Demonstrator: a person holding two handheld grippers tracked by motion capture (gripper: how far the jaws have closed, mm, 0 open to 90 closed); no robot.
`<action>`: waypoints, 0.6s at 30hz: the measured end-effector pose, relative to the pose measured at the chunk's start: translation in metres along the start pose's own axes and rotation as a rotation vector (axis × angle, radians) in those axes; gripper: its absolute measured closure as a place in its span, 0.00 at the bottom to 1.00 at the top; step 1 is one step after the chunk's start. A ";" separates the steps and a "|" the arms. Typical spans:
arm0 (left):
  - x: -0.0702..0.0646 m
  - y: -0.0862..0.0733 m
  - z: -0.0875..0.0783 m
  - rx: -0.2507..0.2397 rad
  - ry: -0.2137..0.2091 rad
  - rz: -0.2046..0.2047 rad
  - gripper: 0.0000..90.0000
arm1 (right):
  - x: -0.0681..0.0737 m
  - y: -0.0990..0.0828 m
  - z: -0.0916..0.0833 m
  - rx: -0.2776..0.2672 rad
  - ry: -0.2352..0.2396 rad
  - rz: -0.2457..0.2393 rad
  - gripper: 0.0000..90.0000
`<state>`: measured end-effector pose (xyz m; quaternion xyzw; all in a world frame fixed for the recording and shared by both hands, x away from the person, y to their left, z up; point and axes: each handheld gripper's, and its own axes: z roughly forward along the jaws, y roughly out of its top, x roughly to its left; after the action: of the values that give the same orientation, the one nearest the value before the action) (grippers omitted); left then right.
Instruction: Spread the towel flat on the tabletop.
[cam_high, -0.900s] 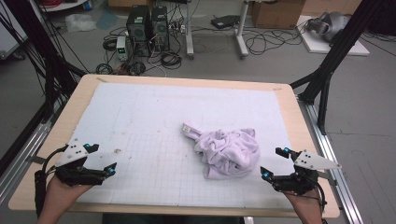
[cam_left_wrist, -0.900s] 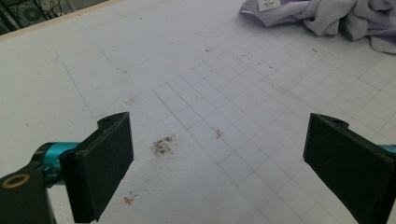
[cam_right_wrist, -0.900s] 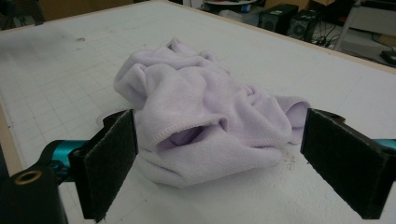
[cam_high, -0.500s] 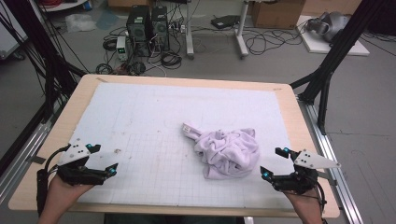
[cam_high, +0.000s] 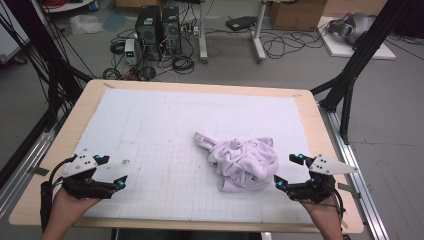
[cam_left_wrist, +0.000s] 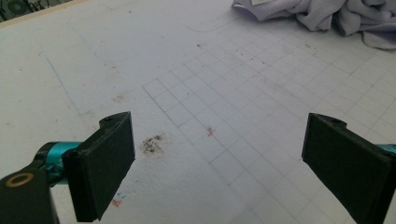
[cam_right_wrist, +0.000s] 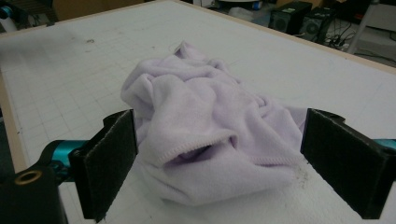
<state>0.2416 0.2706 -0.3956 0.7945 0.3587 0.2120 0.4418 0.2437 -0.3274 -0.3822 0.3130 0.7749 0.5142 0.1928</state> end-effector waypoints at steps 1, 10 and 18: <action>0.000 0.000 0.000 0.002 -0.002 0.003 0.11 | 0.000 0.002 0.001 0.001 0.002 0.000 0.12; 0.001 0.000 -0.002 0.001 0.004 0.001 0.11 | -0.004 0.026 0.026 0.024 0.051 -0.024 0.12; 0.001 -0.001 0.000 0.004 0.005 -0.002 0.11 | -0.005 0.037 0.052 0.061 0.093 -0.031 0.12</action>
<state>0.2420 0.2722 -0.3959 0.7946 0.3610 0.2130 0.4393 0.2902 -0.2863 -0.3693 0.2824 0.8031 0.5014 0.1548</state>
